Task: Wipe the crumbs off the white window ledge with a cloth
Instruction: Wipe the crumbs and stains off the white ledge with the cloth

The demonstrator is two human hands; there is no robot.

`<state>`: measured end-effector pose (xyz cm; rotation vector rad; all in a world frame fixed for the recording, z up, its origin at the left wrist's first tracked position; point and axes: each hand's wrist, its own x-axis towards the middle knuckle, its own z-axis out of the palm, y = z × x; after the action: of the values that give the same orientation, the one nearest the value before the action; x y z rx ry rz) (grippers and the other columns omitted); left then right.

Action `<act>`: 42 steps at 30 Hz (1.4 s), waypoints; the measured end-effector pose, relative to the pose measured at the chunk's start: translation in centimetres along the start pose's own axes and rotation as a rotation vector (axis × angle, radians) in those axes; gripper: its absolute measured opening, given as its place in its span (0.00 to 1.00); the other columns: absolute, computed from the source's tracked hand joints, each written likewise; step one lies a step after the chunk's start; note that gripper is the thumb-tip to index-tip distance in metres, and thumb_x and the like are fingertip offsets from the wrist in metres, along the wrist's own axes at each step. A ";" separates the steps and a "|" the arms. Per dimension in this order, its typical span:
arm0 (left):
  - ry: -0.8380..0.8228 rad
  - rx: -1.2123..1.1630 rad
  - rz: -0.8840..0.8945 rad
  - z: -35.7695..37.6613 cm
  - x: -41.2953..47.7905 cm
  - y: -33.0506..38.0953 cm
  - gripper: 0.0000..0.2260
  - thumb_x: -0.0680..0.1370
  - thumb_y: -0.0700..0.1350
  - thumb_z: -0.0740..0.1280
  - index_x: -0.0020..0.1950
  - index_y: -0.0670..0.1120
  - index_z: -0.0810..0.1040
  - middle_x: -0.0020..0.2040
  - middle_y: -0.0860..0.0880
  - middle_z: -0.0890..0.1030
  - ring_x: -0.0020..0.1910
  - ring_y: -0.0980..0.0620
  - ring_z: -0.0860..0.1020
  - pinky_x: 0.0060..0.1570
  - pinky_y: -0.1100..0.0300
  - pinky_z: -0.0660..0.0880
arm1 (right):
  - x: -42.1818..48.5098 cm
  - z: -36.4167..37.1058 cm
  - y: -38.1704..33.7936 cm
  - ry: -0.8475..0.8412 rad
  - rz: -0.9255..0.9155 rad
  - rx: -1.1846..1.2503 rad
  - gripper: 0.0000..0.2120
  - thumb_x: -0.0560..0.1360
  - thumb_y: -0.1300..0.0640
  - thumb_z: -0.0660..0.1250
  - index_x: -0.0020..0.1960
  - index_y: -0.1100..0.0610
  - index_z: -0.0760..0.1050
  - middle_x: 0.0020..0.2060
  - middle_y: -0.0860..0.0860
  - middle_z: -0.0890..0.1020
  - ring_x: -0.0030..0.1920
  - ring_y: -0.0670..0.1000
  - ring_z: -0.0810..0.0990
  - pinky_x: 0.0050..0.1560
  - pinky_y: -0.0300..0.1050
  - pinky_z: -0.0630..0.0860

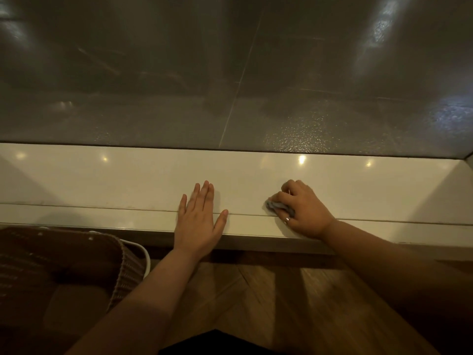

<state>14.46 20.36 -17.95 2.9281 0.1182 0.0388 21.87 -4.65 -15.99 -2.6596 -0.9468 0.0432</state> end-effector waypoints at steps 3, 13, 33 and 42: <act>0.005 0.002 0.000 0.0 0.0 0.0 0.36 0.73 0.65 0.35 0.78 0.49 0.43 0.79 0.52 0.44 0.78 0.54 0.41 0.73 0.54 0.36 | -0.1 0.5 -0.8 -0.002 0.044 0.118 0.18 0.70 0.58 0.61 0.59 0.57 0.76 0.66 0.56 0.71 0.66 0.53 0.66 0.65 0.42 0.59; 0.001 -0.006 0.008 -0.2 0.0 0.1 0.36 0.73 0.64 0.33 0.78 0.49 0.42 0.79 0.52 0.43 0.77 0.53 0.39 0.72 0.53 0.33 | -0.1 1.8 -3.8 0.057 0.313 0.277 0.24 0.76 0.67 0.57 0.71 0.55 0.66 0.73 0.52 0.65 0.74 0.51 0.60 0.71 0.40 0.53; -0.004 -0.624 -0.044 -1.5 0.0 -0.9 0.28 0.76 0.52 0.41 0.77 0.51 0.43 0.76 0.59 0.41 0.72 0.66 0.36 0.65 0.75 0.29 | 6.4 6.5 -14.8 0.176 0.683 0.139 0.39 0.73 0.63 0.68 0.76 0.59 0.49 0.77 0.56 0.50 0.77 0.56 0.46 0.75 0.47 0.43; -0.063 -0.885 -0.218 -5.7 -0.6 -1.5 0.21 0.84 0.44 0.47 0.77 0.50 0.51 0.78 0.54 0.51 0.77 0.57 0.47 0.71 0.65 0.46 | 7.8 6.2 -18.6 0.096 0.579 0.195 0.34 0.76 0.61 0.65 0.76 0.59 0.51 0.76 0.57 0.50 0.77 0.56 0.47 0.77 0.50 0.48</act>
<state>13.51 22.92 -12.73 2.0190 0.3160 -0.0301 15.74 15.52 -15.63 -2.6277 -0.1123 0.1293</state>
